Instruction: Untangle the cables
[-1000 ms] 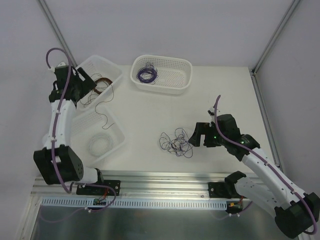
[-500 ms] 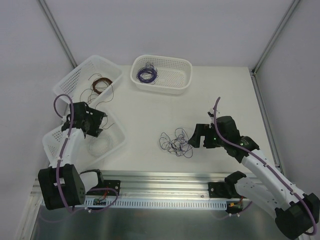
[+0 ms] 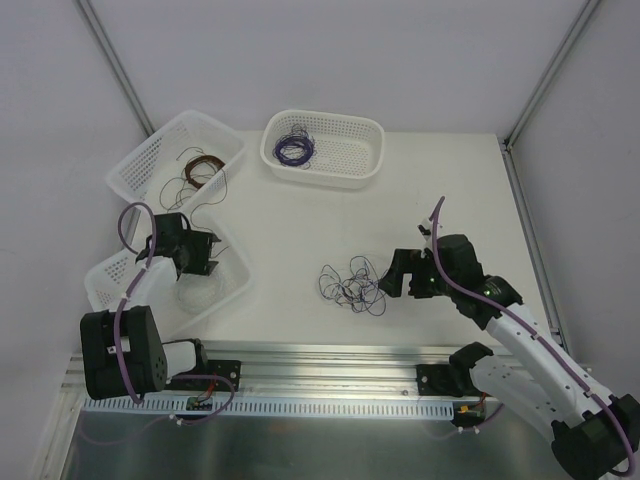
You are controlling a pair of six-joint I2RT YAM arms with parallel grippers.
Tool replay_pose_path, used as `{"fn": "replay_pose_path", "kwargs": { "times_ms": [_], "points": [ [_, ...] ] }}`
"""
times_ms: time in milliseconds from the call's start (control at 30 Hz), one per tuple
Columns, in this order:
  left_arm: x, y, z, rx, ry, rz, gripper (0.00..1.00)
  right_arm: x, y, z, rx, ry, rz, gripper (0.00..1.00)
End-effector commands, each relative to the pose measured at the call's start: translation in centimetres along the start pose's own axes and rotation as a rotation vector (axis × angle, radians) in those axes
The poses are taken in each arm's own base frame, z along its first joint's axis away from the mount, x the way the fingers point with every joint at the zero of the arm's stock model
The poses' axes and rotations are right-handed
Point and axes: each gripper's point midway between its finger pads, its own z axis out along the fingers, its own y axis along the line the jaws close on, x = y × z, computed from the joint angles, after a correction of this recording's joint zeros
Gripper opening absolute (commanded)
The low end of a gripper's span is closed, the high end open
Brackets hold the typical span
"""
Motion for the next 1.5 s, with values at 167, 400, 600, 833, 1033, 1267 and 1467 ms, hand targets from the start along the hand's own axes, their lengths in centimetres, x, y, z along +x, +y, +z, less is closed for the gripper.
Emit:
{"fn": "replay_pose_path", "kwargs": {
  "times_ms": [167, 400, 600, 833, 1033, 1267, 1467],
  "points": [
    [0.2, 0.6, 0.4, -0.001, -0.007, -0.031, 0.2, -0.1, -0.2, -0.1, 0.008, -0.008, -0.02, 1.0],
    [-0.4, 0.5, -0.9, 0.021, -0.055, -0.001, 0.0, -0.2, -0.1, -0.2, 0.008, -0.009, -0.022, 1.0],
    [-1.8, 0.4, -2.1, 0.0, -0.128, 0.074, 0.0, -0.2, -0.1, -0.3, 0.009, -0.011, -0.026, 1.0],
    [-2.9, -0.2, -3.1, -0.034, -0.165, 0.226, 0.0, -0.3, -0.2, -0.3, 0.014, -0.012, -0.034, 0.99],
    [-3.0, -2.1, -3.8, -0.002, -0.137, 0.45, 0.0, -0.3, -0.2, -0.2, 0.015, -0.013, -0.038, 1.0],
    [-2.6, -3.3, -4.2, 0.034, -0.067, 0.73, 0.0, -0.1, -0.3, -0.1, 0.016, -0.01, -0.041, 1.0],
    [-2.8, -4.3, -5.6, 0.052, -0.052, 0.895, 0.0, -0.1, -0.5, -0.2, 0.022, -0.008, -0.042, 1.0]
  ]
}}
